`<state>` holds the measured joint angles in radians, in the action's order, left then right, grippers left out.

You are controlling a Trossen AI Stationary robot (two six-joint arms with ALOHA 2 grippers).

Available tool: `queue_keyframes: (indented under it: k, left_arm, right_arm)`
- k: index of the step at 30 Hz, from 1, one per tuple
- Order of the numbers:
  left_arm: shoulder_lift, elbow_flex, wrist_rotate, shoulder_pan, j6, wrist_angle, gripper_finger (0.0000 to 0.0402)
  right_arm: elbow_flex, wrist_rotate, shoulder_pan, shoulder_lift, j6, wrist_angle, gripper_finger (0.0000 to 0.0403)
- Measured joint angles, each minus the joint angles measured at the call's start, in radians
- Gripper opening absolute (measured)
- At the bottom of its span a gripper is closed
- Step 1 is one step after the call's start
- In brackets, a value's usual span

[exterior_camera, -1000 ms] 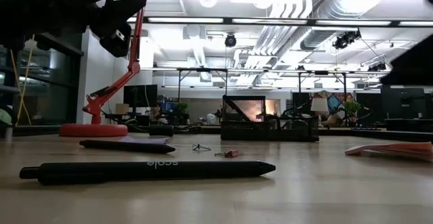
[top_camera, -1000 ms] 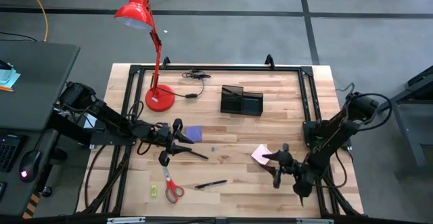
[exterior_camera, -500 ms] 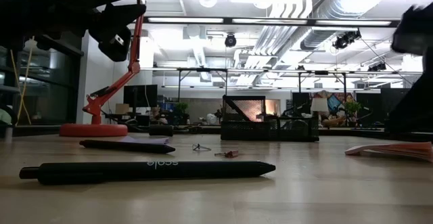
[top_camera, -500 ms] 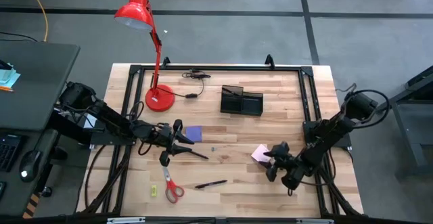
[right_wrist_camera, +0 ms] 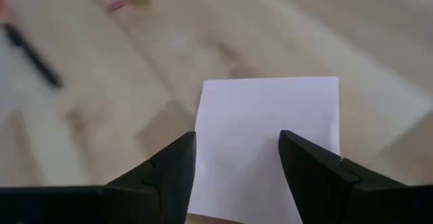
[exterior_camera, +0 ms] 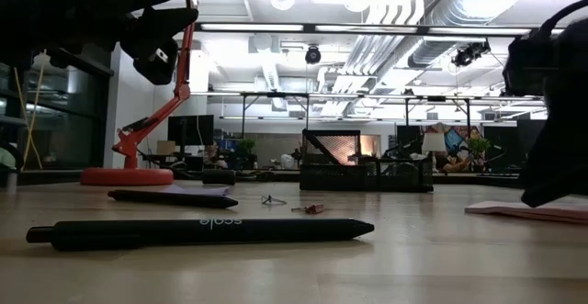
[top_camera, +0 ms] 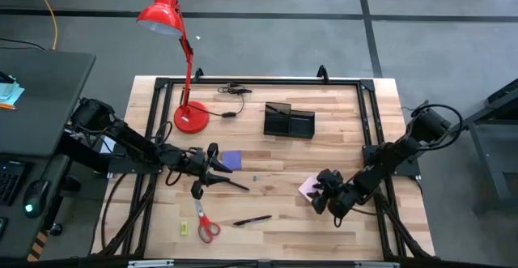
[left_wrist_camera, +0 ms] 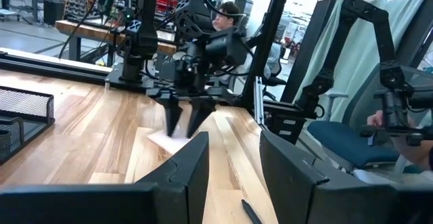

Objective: Pick and place office supplies into organizer
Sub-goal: Put the pink sticky note into the black desk organizer

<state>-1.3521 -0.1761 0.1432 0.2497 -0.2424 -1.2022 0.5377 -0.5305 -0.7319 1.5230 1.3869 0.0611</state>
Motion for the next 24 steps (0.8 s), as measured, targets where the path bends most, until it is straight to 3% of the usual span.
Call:
queue_keyframes:
  k: [6,17,24]
  left_arm:
    - [0.0,0.0,0.0,0.0,0.002,0.001,0.0117]
    - [0.0,0.0,0.0,0.0,0.002,0.002,0.0117]
    - [0.0,0.0,0.0,0.0,0.003,0.018,0.0117]
  right_arm:
    - [0.0,0.033,0.0,0.001,-0.039,-0.076,0.0205]
    - [0.003,-0.015,0.053,0.032,-0.081,-0.002,0.0207]
    - [0.004,-0.063,0.077,0.109,-0.17,-0.064,0.0206]
